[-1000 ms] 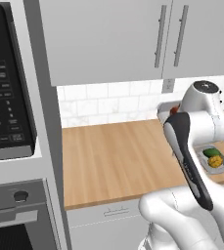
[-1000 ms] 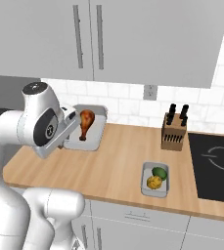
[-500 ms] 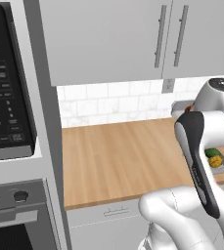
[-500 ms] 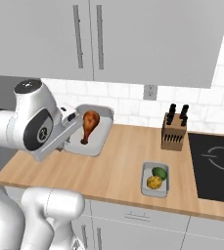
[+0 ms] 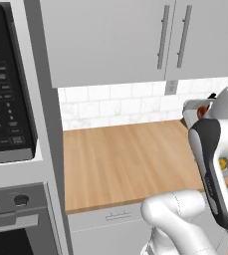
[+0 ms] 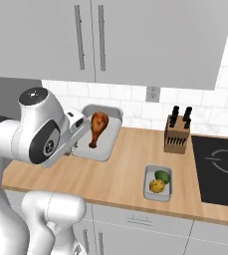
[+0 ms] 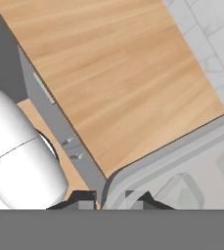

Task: Take the meat container that has the chicken drumstick and place it on the second highest rack of the freezer. Then take the vegetable container that has the squash and avocado and place it on the highest rack of the freezer.

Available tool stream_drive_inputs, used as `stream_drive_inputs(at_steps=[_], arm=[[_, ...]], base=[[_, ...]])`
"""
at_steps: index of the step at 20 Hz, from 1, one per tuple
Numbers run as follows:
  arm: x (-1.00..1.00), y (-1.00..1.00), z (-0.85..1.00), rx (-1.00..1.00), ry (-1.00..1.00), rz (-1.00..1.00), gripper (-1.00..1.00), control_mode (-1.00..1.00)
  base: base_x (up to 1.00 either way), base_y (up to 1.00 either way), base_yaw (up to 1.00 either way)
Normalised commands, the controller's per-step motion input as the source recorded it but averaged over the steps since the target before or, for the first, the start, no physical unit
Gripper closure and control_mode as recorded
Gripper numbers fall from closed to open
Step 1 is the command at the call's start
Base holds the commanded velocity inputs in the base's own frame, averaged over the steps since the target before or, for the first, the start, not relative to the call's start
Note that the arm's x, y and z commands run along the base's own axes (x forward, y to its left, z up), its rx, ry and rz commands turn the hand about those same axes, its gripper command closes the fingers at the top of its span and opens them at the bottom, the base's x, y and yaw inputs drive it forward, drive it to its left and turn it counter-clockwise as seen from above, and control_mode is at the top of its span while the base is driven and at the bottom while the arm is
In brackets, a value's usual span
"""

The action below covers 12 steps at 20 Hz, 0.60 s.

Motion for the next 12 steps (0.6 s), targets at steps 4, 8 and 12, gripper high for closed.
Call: stream_drive_inputs(at_steps=[4,8,12], arm=[[0.00,0.00,0.07,0.00,0.00,0.00,1.00,-1.00],[0.00,0.00,0.12,0.00,0.00,0.00,1.00,-1.00],[0.00,0.00,0.11,0.00,0.00,0.00,1.00,-1.00]], base=[[0.00,0.00,0.00],[0.00,0.00,0.00],[0.00,0.00,0.00]])
